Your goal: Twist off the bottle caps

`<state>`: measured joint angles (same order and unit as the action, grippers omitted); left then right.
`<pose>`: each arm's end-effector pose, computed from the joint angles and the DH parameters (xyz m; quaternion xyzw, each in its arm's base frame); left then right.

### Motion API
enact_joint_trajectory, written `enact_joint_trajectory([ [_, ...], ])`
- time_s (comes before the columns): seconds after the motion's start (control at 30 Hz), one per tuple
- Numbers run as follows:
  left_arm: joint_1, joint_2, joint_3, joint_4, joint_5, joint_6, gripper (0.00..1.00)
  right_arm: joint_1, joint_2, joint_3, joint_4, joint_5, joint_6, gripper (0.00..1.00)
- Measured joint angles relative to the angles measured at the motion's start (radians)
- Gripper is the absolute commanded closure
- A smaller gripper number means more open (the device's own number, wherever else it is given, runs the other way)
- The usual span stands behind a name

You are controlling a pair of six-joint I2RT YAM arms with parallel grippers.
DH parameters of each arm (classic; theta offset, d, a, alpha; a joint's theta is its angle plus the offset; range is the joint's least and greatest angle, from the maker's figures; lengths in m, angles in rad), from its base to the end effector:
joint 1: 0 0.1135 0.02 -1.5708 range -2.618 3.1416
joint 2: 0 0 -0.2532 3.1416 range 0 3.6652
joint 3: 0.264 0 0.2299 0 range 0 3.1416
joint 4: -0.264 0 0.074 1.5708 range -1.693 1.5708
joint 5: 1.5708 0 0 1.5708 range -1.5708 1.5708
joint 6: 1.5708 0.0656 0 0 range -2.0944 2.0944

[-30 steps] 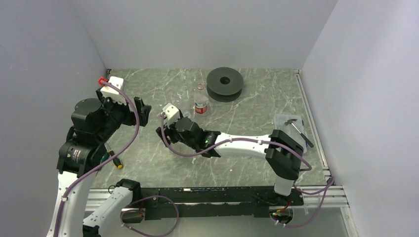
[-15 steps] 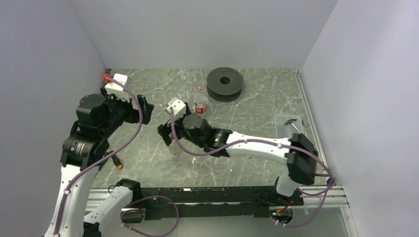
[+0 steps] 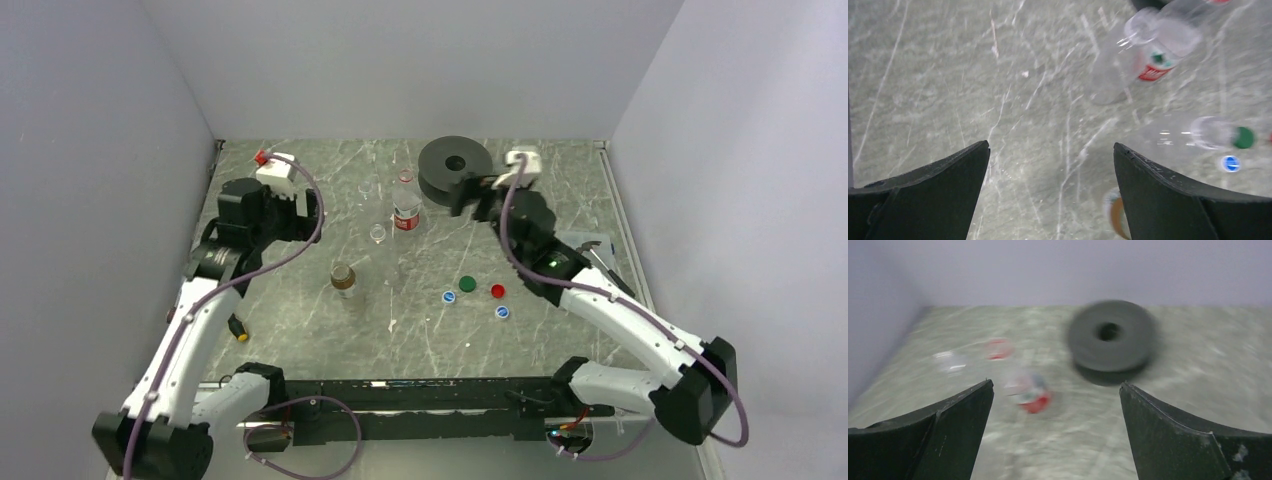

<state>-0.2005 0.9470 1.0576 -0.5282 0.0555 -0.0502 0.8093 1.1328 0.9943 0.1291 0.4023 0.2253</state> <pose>0.2086 -0.0461 0.3466 0.0780 0.8345 -0.0912 0.5378 0.2084 0.1814 0.3703 -0.0657 0.7071 0.2177 0.6696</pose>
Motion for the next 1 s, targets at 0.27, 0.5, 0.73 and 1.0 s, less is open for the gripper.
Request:
enact_joint_trajectory([
  [0.27,0.146,0.237,-0.116,0.121,0.055,0.105,0.01,-0.541,-0.008,-0.208,-0.019,0.158,0.186,0.0],
  [0.5,0.294,0.333,-0.16,0.278,0.17,0.122,0.01,-0.716,0.155,-0.268,0.023,0.223,0.207,0.0],
  [0.73,0.336,0.415,-0.342,0.56,0.24,0.101,0.01,-0.79,0.158,-0.424,0.203,0.225,0.087,0.0],
  [1.0,0.343,0.484,-0.546,0.884,0.269,0.031,0.01,-0.789,0.192,-0.57,0.414,0.153,-0.016,0.0],
])
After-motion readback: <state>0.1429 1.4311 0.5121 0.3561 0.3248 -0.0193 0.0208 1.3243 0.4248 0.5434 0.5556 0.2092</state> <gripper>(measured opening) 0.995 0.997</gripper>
